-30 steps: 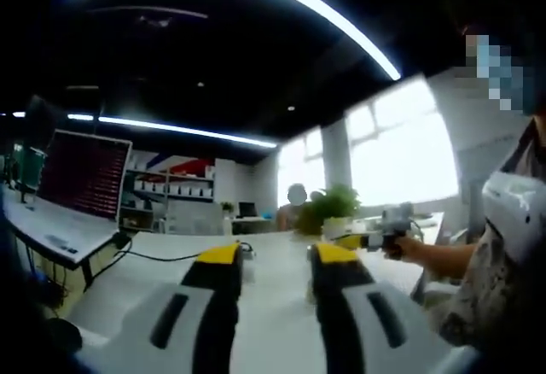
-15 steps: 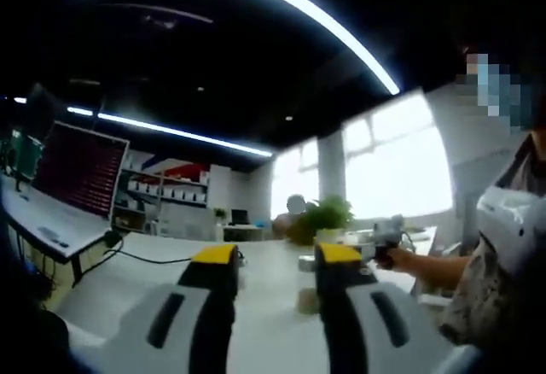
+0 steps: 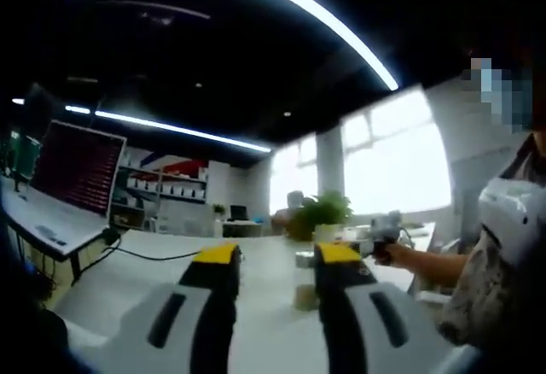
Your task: Rotate the seasoning bottle until the label or dispensing opening points toward the visible target arrow and the bottle remains upright within the marked orientation range
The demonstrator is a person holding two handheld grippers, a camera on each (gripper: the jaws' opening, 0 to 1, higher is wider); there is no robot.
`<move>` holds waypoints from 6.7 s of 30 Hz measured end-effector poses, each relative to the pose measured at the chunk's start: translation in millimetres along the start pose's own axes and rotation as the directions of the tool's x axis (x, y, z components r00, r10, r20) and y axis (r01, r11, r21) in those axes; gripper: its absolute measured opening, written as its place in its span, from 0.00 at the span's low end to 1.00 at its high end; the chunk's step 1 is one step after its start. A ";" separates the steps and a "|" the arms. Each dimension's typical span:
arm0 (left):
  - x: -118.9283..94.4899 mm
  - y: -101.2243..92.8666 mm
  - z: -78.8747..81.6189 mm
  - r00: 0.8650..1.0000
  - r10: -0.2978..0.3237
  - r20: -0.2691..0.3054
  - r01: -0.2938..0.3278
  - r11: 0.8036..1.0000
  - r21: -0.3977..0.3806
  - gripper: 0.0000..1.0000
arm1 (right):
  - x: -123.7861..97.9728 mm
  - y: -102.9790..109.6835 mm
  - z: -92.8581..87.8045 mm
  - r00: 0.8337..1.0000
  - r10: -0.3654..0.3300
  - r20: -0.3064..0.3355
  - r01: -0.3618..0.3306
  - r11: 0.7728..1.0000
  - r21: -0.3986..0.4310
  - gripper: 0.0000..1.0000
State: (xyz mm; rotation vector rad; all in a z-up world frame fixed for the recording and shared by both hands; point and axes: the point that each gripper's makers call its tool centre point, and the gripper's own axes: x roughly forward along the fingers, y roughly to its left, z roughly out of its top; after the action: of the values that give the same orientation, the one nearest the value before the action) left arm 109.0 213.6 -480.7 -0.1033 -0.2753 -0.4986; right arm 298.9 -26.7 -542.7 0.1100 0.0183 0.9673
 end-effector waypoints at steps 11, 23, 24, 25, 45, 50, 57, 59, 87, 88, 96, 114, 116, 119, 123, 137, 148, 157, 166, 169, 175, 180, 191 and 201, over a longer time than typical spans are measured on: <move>3.9 -13.6 1.8 1.000 -0.019 0.000 0.019 1.000 -0.008 0.36 | -1.4 5.0 0.1 0.999 0.034 0.005 -0.034 0.999 -0.016 0.40; 1.2 -27.7 15.0 1.000 -0.016 -0.002 0.016 0.998 0.057 0.36 | -2.8 15.5 -1.4 0.982 0.188 -0.038 -0.188 0.982 -0.008 0.40; 1.9 -27.4 14.1 1.000 -0.015 -0.008 0.016 0.998 0.062 0.36 | -3.0 16.1 -1.5 0.980 0.195 -0.043 -0.196 0.981 -0.008 0.40; 2.8 -27.0 13.2 1.000 -0.015 -0.015 0.016 0.998 0.065 0.36 | -3.1 16.7 -1.5 0.977 0.206 -0.049 -0.207 0.978 -0.007 0.40; 6.8 -24.2 17.7 0.999 0.008 -0.053 -0.002 0.995 0.102 0.36 | -12.2 33.9 10.5 0.912 0.410 0.031 -0.410 0.912 -0.005 0.56; 13.2 -17.5 8.7 0.997 0.010 -0.074 -0.004 0.996 0.090 0.36 | -17.8 5.0 18.6 0.984 0.155 0.084 -0.155 0.988 -0.001 0.58; 12.5 -12.3 2.4 0.996 0.031 -0.080 -0.024 0.996 0.080 0.36 | -8.5 -4.6 8.9 0.995 -0.007 0.104 0.004 1.000 0.029 0.51; 10.9 -12.1 3.6 0.996 0.032 -0.078 -0.026 0.996 0.080 0.36 | -4.0 -6.5 5.7 0.997 -0.006 0.082 0.006 1.000 -0.001 0.49; -1.4 -9.4 19.9 0.998 0.051 -0.046 -0.046 0.993 0.105 0.36 | -1.8 1.5 1.6 0.874 0.485 -0.040 -0.484 0.874 0.034 0.39; -0.7 -10.0 19.2 0.998 0.048 -0.048 -0.043 0.994 0.104 0.36 | -1.3 0.7 2.0 0.863 0.503 -0.034 -0.502 0.864 0.048 0.39; 3.5 -12.9 11.1 0.997 0.028 -0.070 -0.021 0.995 0.100 0.36 | -1.3 10.0 -1.5 0.811 0.585 -0.021 -0.581 0.809 0.083 0.40; 3.7 -10.2 4.8 0.997 0.030 -0.076 -0.023 0.995 0.095 0.35 | -8.4 -6.3 9.5 0.995 -0.031 0.090 0.032 0.999 -0.017 0.50; 2.6 -11.1 6.4 0.997 0.028 -0.072 -0.021 0.995 0.097 0.35 | -7.9 -6.0 6.2 0.994 -0.072 0.079 0.074 0.997 -0.029 0.49; 0.9 -10.6 9.3 0.998 0.031 -0.062 -0.025 0.995 0.099 0.35 | -7.6 -12.8 6.4 0.986 -0.131 0.100 0.132 0.991 -0.009 0.48; -0.5 -7.3 10.6 0.997 0.041 -0.059 -0.035 0.994 0.100 0.35 | -3.4 -17.3 4.0 0.988 -0.125 0.094 0.123 0.992 0.025 0.48; -2.0 -0.9 10.2 0.998 0.049 -0.043 -0.046 0.997 0.069 0.36 | -1.0 -6.2 -1.2 0.998 -0.045 0.038 0.046 0.998 -0.039 0.39; -5.9 -0.9 12.7 0.998 0.053 -0.034 -0.050 0.996 0.078 0.36 | -1.5 -5.3 -1.2 0.998 0.059 0.017 -0.058 0.998 -0.024 0.39; -7.7 -0.3 13.4 0.998 0.058 -0.029 -0.056 0.995 0.078 0.35 | -0.8 2.3 -3.0 0.985 0.170 -0.007 -0.170 0.985 0.030 0.39; -6.2 -2.5 10.6 0.998 0.049 -0.043 -0.045 0.995 0.086 0.35 | -0.7 2.3 -4.7 0.958 0.282 -0.056 -0.280 0.959 0.043 0.39; -5.8 -2.6 10.2 0.998 0.048 -0.043 -0.044 0.995 0.086 0.35 | -1.5 2.4 -5.3 0.946 0.318 -0.067 -0.315 0.948 0.043 0.39; -5.2 -2.3 9.3 0.998 0.045 -0.046 -0.041 0.996 0.082 0.35 | -4.2 3.1 -5.5 0.918 0.394 -0.051 -0.392 0.919 0.041 0.39; -4.8 -3.1 9.0 0.998 0.039 -0.046 -0.035 0.996 0.080 0.35 | -5.4 7.3 -5.2 0.889 0.455 -0.047 -0.453 0.890 0.046 0.39; -3.9 -3.7 7.7 0.998 0.029 -0.051 -0.025 0.997 0.073 0.35 | -7.5 -2.5 -1.4 0.838 0.545 -0.014 -0.543 0.837 0.071 0.40; -5.6 -1.4 8.5 0.998 0.036 -0.048 -0.032 0.997 0.074 0.36 | -8.0 -0.7 19.2 0.934 0.349 0.074 -0.355 0.931 0.089 0.59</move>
State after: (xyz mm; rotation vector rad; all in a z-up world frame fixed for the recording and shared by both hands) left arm 101.6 216.4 -474.1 -0.0247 -0.2425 -0.4563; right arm 296.2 -35.3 -523.9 0.2405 -0.0058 1.3236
